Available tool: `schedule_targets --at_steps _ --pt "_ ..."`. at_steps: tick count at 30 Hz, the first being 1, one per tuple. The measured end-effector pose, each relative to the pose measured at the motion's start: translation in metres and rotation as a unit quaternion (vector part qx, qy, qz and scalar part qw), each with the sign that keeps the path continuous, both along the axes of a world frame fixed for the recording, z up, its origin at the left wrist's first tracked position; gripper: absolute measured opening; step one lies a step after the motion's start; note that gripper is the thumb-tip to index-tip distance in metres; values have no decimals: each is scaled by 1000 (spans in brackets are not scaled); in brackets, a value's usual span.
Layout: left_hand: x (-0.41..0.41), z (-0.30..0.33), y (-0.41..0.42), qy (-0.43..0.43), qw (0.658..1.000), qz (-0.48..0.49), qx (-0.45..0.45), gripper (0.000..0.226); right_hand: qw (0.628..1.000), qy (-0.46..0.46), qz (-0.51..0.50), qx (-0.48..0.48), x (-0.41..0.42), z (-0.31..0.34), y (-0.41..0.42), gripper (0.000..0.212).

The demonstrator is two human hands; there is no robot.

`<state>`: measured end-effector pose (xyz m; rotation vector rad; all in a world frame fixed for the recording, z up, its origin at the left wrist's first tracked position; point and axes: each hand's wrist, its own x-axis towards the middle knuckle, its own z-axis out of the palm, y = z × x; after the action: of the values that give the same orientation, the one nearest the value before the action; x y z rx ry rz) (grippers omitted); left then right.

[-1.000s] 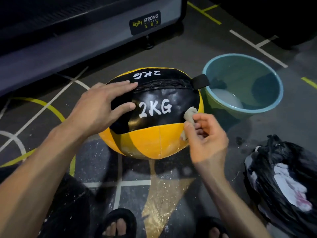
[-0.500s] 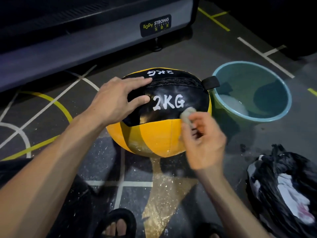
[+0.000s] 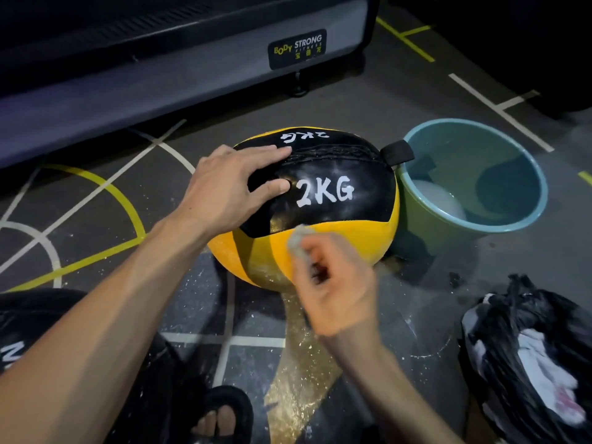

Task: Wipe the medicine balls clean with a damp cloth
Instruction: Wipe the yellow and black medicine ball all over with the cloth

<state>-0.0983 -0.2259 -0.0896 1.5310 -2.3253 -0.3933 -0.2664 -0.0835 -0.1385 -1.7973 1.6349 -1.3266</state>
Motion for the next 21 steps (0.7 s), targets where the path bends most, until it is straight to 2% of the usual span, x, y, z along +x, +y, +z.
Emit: schedule_targets --at_steps 2,3,8,11,13,16,21 --pt "1 0 1 4 1000 -2 -2 54 993 97 72 12 10 -11 6 7" --pt "1 0 2 5 1000 -4 -1 54 991 107 75 19 8 -14 7 8" --pt "15 4 21 58 997 34 -36 53 1000 -10 6 15 -15 -11 9 11" --pt "29 -3 36 75 993 66 -56 39 999 -34 15 30 -16 -9 12 15" --pt "33 -6 40 75 994 45 -60 35 997 -57 12 43 -16 -10 15 16" --pt "47 -8 41 44 998 -9 -53 40 993 -97 -9 65 -23 -11 18 18" --pt "63 -13 38 25 998 -19 -62 50 984 -133 -50 105 -31 -12 25 25"
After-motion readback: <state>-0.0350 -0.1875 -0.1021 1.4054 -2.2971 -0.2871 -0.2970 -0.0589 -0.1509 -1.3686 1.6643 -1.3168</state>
